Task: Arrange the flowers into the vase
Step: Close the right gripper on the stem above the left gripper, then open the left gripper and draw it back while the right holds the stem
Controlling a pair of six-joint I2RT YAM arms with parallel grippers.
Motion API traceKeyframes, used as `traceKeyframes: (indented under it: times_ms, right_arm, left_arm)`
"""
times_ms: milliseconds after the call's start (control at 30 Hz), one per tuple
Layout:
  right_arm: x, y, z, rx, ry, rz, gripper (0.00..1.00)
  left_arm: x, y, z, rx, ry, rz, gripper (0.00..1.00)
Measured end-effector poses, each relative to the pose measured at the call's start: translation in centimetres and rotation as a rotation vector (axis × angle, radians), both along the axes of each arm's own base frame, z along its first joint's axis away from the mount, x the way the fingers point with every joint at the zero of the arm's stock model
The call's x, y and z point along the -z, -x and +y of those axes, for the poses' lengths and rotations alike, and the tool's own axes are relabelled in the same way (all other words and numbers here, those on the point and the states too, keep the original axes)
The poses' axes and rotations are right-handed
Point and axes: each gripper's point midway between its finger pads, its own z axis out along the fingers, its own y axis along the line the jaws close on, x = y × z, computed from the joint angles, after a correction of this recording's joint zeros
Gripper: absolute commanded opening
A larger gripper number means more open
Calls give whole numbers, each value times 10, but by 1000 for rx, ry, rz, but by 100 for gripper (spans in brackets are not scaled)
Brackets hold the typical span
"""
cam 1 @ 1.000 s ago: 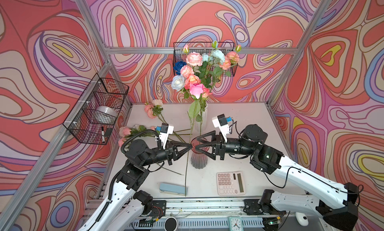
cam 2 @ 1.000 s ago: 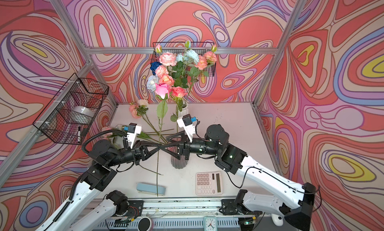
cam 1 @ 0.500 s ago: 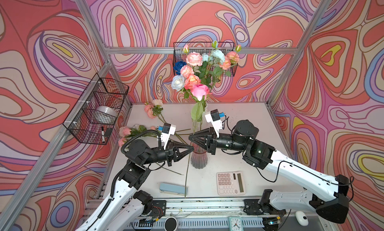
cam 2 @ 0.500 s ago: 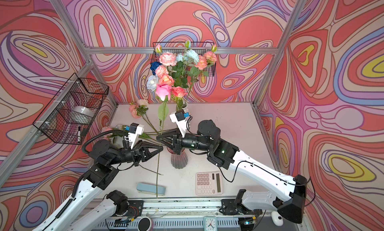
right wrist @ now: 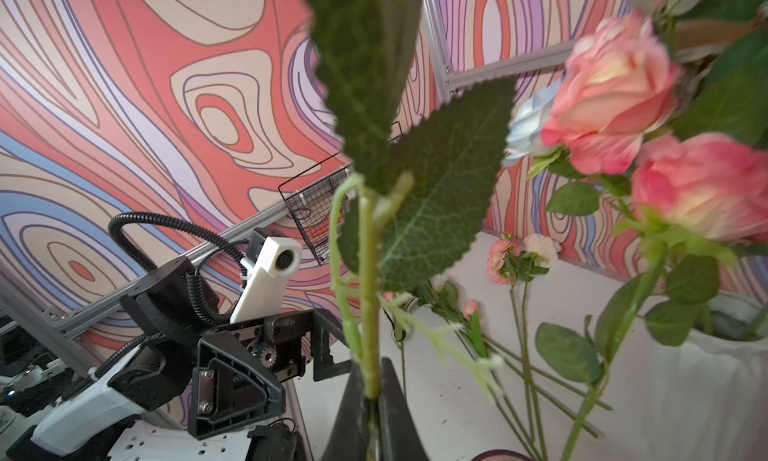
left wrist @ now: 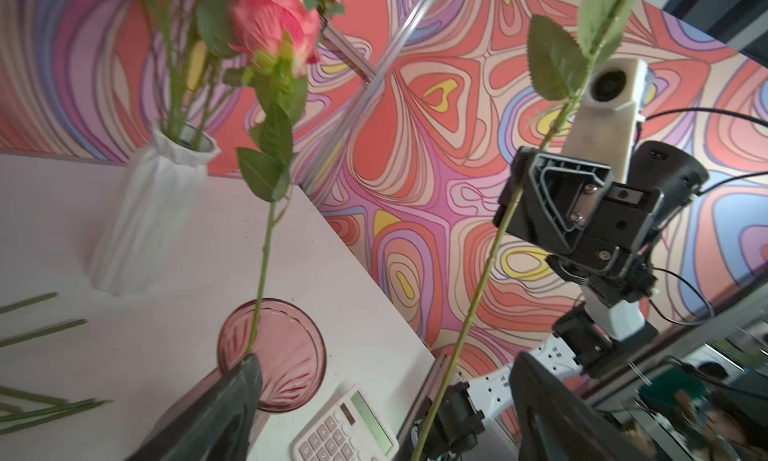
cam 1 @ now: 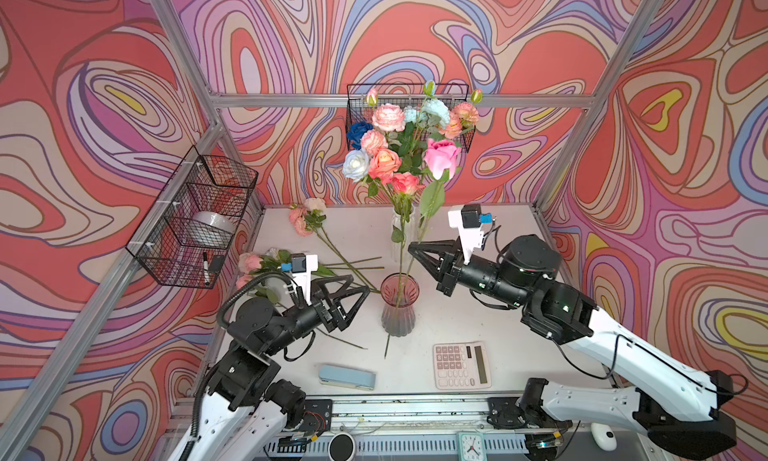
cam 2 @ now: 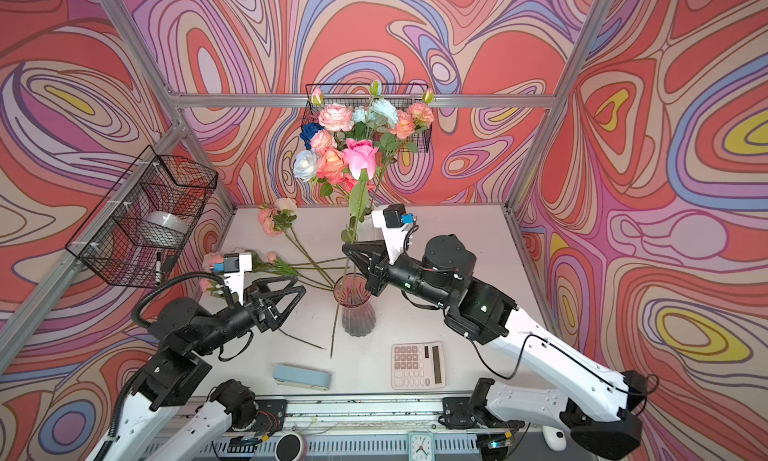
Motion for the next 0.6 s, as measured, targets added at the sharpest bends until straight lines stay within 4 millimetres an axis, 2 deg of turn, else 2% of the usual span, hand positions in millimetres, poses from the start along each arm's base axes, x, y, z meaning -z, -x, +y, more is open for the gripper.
traceKeyframes:
  times_ms: [167,300,433,600]
  right_arm:
    - [-40,-6,-25,123,-25,-105,0]
    - [-47,-21,-30,215,0,-150,0]
    - [-26,-44,-15,275,72,-158,0]
    - [32,-71,15,287,196,-111,0]
  left_arm:
    - [12,-7,28,-172,-28,28,99]
    - [25,-13,38,-238,-61,63,99]
    - [37,-16,42,-271,-89,94,99]
    - [42,-18,46,-290,-105,111,99]
